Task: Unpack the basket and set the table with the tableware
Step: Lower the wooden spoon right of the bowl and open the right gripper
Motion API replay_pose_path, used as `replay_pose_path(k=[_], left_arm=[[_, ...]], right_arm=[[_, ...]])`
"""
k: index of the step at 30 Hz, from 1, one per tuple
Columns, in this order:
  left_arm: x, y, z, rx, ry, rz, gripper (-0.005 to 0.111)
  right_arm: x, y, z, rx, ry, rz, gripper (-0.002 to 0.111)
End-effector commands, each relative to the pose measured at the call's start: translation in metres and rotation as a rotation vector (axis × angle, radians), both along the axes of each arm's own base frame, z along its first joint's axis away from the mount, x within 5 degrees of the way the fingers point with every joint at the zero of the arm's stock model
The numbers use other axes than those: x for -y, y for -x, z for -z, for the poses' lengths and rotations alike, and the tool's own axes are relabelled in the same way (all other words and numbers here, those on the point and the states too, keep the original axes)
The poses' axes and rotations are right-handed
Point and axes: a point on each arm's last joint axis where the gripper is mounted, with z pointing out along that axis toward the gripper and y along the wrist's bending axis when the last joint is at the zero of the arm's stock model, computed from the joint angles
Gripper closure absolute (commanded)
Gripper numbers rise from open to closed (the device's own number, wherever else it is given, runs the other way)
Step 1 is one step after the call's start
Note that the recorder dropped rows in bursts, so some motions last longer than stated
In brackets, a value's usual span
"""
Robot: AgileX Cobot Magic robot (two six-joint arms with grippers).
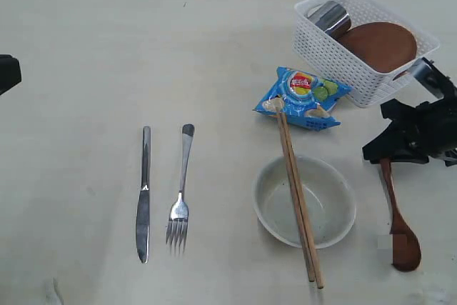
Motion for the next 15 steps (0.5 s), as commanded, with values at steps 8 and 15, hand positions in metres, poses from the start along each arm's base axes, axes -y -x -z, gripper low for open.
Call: replay_pose_path(k=[8, 15], left_arm=[[0.0000, 0.0006, -0.0029, 0.015, 0.011, 0.004, 0.107], [0.0000, 0.0006, -0.0029, 0.015, 0.011, 0.004, 0.107]], right_arm=[[0.0042, -0.0036, 0.0088, 0.010, 0.051, 0.045, 0.065], [0.0064, -0.0054, 0.0074, 0.016, 0.060, 0.064, 0.065]])
